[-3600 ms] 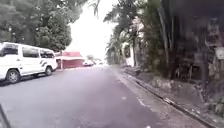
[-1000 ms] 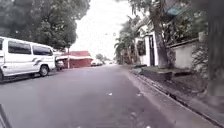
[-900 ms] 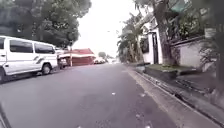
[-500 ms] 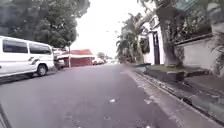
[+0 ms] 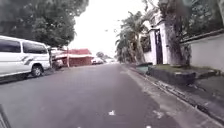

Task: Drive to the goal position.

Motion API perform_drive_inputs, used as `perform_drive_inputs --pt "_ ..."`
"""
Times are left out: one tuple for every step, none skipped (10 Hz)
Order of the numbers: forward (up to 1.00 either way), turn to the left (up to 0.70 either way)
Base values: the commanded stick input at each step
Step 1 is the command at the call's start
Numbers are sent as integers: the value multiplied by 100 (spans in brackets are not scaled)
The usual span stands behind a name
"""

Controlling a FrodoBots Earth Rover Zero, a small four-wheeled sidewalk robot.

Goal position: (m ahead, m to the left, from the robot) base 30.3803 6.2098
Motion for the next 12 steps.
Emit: perform_drive_inputs --pt "100 0" --pt "100 0" --pt "100 0" --pt "100 0" --pt "100 0" --pt "100 0" --pt "100 0" --pt "100 0" --pt "100 0" --pt "100 0" --pt "100 0" --pt "100 0"
